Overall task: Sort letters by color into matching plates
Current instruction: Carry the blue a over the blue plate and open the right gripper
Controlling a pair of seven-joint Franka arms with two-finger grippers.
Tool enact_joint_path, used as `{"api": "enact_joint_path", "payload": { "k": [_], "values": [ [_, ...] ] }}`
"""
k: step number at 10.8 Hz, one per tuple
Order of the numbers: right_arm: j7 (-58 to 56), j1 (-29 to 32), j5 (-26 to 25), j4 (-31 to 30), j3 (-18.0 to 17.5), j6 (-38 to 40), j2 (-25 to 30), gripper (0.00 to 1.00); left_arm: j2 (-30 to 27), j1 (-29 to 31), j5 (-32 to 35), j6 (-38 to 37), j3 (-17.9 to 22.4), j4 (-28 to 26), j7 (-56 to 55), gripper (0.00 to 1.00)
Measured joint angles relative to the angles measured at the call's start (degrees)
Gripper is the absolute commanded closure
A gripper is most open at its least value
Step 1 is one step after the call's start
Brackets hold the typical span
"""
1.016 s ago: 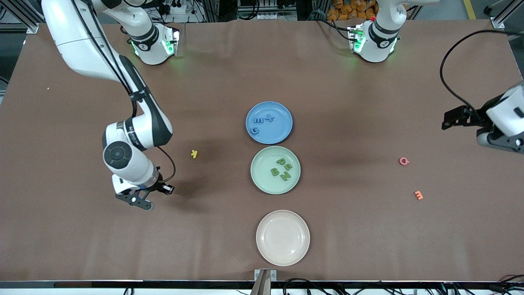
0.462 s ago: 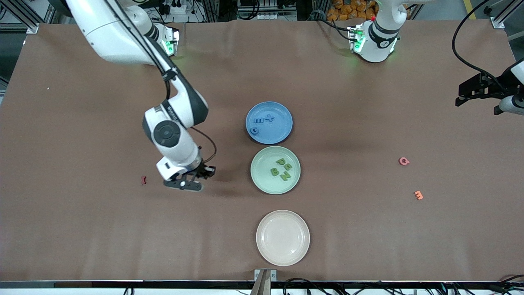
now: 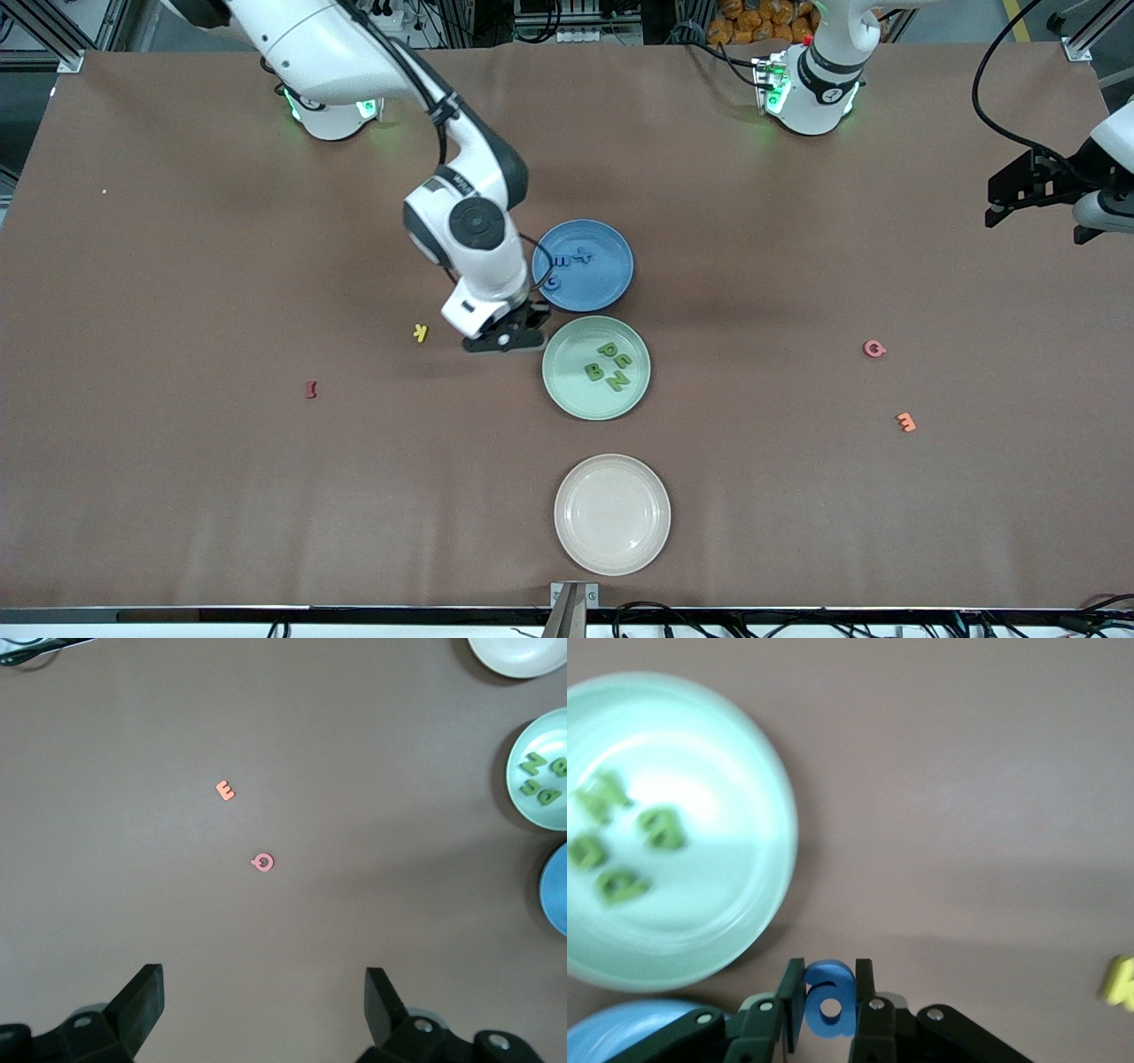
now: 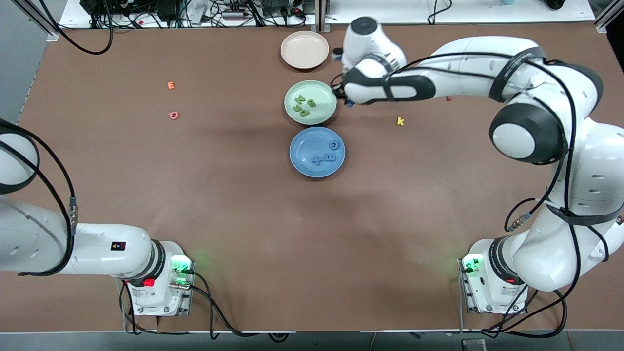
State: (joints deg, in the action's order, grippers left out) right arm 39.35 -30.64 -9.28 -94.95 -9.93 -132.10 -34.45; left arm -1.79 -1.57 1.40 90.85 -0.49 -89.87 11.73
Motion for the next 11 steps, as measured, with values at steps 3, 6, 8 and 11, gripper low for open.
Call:
{"api": "enact_joint_path", "payload": {
  "k": [3,6,8,11],
  "values": [
    [0.02,-6.05,-0.08,-0.12,-0.06,2.01,-0.01,0.77,-2.33,0.02,0.00,0.00,-0.88,-1.69,-8.14,0.00],
    [0.02,-9.14,-0.13,-0.51,-0.03,2.49,-0.09,0.00,-3.08,0.02,0.00,0.08,-1.55,-2.71,-13.07,0.00],
    [1.62,-9.23,-0.13,-0.59,0.03,2.49,-0.17,0.00,-3.08,0.13,0.00,0.32,-1.55,-2.92,-13.10,0.00],
    [5.18,-9.22,-0.13,-0.59,0.10,2.49,-0.23,0.00,-3.08,0.46,0.03,0.92,-1.55,-3.28,-12.58,0.00]
  ]
}}
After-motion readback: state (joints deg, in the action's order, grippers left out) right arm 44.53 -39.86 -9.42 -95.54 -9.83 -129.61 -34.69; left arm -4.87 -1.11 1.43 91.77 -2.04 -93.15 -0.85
